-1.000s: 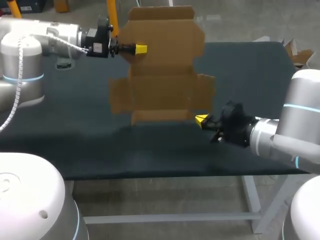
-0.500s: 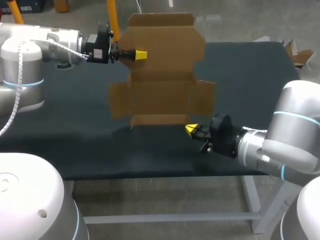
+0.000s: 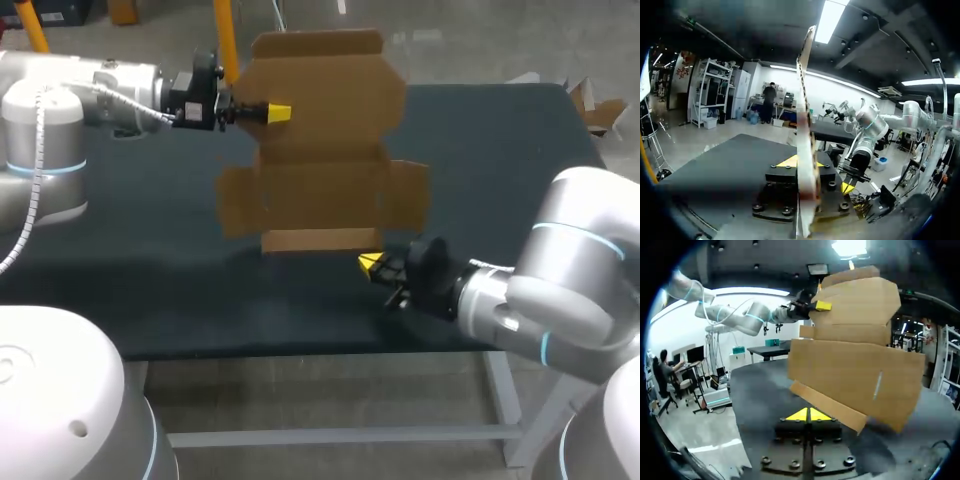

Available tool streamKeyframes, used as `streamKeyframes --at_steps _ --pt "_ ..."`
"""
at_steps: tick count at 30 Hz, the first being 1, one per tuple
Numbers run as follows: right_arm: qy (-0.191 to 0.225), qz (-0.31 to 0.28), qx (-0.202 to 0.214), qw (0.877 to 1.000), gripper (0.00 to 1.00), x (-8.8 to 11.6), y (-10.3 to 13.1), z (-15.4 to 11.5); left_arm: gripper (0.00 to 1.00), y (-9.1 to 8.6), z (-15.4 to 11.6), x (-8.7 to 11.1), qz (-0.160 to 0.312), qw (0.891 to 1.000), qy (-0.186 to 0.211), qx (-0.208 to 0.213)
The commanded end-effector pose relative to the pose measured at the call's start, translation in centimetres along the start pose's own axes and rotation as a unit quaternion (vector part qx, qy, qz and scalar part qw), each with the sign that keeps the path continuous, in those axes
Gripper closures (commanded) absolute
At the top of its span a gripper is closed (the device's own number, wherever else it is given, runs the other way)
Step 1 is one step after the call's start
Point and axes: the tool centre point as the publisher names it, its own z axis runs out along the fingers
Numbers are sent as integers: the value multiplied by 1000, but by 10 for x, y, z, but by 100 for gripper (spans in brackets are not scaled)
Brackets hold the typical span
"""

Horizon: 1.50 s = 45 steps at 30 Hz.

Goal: Assemble the packaging by folding the flat box into shape, placing the metal phone stand inside, and closing the box properly

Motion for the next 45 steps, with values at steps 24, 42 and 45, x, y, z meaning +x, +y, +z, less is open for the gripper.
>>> streamKeyframes --at_steps 24,42,45 --pt "-31 24 4 999 100 -4 -12 68 100 8 -3 -10 14 1000 17 -7" --pt "-37 43 37 998 100 -20 -18 119 100 8 -3 -10 14 1000 17 -7" --pt "-39 50 37 997 100 -23 -23 123 100 8 -3 -10 14 1000 17 -7"
